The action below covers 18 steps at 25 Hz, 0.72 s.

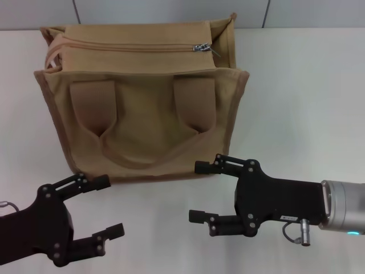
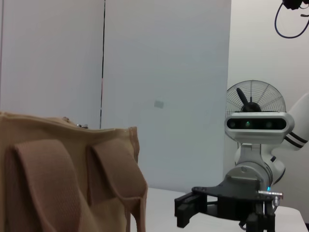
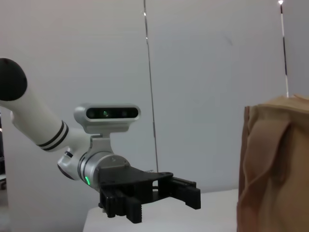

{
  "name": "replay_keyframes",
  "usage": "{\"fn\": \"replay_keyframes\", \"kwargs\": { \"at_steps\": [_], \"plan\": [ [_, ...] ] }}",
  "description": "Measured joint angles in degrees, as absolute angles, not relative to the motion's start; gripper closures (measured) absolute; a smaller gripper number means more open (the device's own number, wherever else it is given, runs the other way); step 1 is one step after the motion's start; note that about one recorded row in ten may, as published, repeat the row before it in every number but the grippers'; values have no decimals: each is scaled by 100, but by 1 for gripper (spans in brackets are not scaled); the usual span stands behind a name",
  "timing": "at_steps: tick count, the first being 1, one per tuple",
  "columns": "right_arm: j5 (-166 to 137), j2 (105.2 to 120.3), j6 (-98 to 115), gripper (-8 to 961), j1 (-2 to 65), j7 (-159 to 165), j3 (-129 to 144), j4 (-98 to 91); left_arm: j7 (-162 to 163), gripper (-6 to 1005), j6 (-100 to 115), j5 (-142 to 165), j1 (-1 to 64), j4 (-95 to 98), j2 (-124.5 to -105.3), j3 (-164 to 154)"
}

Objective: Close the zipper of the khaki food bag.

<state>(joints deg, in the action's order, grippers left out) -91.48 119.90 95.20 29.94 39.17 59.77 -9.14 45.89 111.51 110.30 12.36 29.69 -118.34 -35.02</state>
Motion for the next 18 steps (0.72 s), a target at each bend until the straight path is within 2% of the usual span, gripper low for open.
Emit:
{"fn": "replay_keyframes", "kwargs": {
  "at_steps": [18],
  "plan": [
    [-9052, 11988, 9448, 139, 3015, 3912, 5959, -764, 4588, 192, 10952, 11030, 1280, 2820, -11848, -3524]
  ]
}}
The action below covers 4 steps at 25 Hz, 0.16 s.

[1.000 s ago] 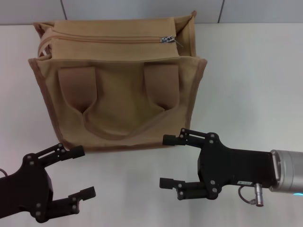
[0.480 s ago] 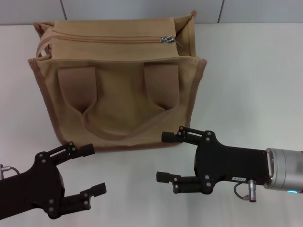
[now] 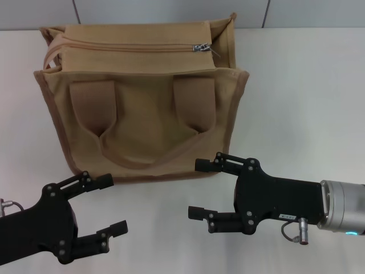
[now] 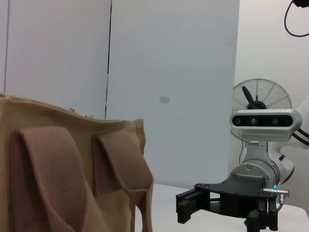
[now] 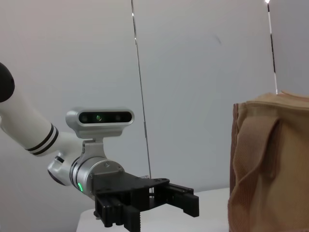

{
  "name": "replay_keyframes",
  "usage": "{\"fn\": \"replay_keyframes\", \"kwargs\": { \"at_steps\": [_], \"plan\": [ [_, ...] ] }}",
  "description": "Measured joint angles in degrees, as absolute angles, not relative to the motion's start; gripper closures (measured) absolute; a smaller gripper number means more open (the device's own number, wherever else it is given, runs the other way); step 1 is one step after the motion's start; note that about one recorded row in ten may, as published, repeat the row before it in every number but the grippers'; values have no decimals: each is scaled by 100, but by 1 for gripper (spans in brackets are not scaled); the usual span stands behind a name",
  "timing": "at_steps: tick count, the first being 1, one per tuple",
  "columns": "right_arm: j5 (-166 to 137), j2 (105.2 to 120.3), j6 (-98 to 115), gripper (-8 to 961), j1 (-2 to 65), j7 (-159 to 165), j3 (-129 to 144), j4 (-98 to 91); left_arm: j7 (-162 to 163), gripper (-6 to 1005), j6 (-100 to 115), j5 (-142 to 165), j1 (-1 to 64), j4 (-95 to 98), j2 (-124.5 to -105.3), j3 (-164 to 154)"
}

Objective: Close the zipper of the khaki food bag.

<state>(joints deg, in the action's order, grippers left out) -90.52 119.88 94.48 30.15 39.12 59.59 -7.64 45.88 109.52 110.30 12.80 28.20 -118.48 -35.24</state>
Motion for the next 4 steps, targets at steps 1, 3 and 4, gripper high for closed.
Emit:
{"fn": "replay_keyframes", "kwargs": {
  "at_steps": [1, 3, 4],
  "plan": [
    [-9052, 11988, 9448, 139, 3015, 3912, 5956, -759, 4588, 192, 10952, 11030, 1276, 2814, -11848, -3524],
    [-9052, 11988, 9447, 139, 3015, 3911, 5956, -752, 4543, 192, 10951, 11029, 1272, 2748, -11848, -3524],
    [-9052, 11988, 9447, 139, 3015, 3911, 5956, -752, 4543, 192, 10951, 11029, 1272, 2748, -11848, -3524]
  ]
}}
